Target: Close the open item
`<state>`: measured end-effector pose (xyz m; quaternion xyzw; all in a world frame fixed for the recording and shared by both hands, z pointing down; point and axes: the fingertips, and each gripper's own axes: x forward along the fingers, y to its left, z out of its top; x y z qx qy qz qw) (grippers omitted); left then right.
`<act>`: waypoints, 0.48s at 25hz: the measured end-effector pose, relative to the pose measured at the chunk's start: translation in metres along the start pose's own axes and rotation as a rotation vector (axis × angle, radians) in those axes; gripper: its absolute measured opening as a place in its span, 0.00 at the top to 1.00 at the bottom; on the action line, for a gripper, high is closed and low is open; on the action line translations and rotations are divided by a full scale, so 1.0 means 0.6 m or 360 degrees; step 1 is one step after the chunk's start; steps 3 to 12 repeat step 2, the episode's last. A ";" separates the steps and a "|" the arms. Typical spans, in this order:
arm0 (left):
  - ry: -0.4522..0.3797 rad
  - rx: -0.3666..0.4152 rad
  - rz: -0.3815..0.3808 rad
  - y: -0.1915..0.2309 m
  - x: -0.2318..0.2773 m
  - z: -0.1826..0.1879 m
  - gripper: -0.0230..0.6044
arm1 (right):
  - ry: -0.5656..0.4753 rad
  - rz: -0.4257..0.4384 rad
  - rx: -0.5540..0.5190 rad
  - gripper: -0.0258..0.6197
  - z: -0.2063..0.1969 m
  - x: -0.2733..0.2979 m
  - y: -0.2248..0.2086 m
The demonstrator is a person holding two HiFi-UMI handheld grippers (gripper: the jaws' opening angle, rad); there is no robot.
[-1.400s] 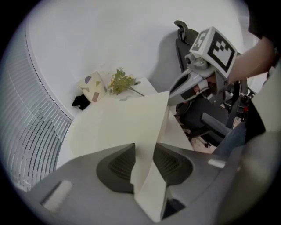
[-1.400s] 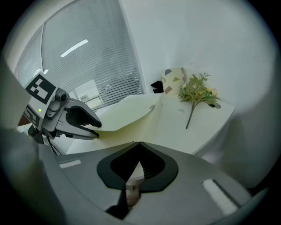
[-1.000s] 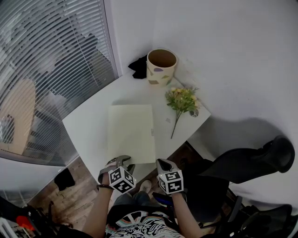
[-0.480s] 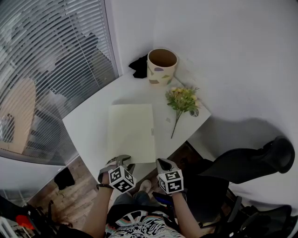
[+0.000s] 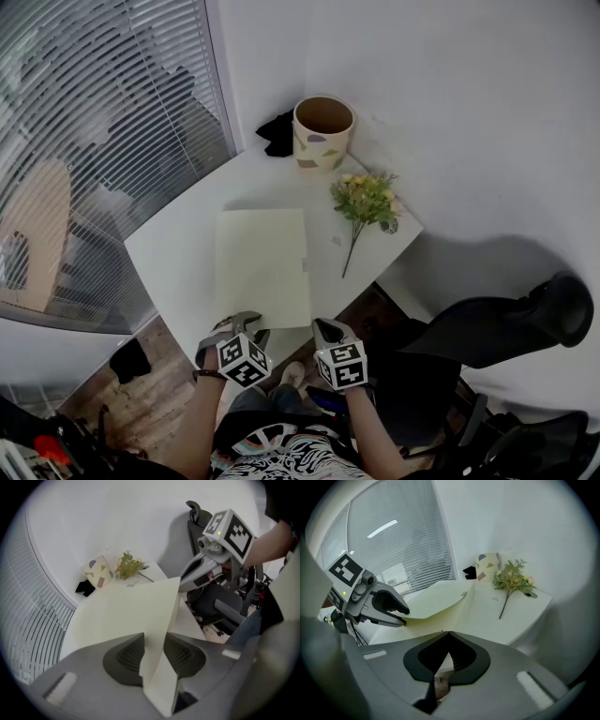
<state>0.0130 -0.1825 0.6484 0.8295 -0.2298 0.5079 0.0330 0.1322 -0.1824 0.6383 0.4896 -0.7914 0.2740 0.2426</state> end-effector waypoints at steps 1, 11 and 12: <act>0.0002 -0.0001 -0.0004 -0.001 0.001 0.000 0.67 | 0.0001 0.0003 0.0000 0.96 -0.001 0.000 -0.001; 0.0003 -0.0002 -0.0008 -0.002 0.001 0.000 0.67 | 0.0002 0.0006 -0.0001 0.96 -0.002 -0.001 -0.001; 0.0003 -0.0002 -0.0008 -0.002 0.001 0.000 0.67 | 0.0002 0.0006 -0.0001 0.96 -0.002 -0.001 -0.001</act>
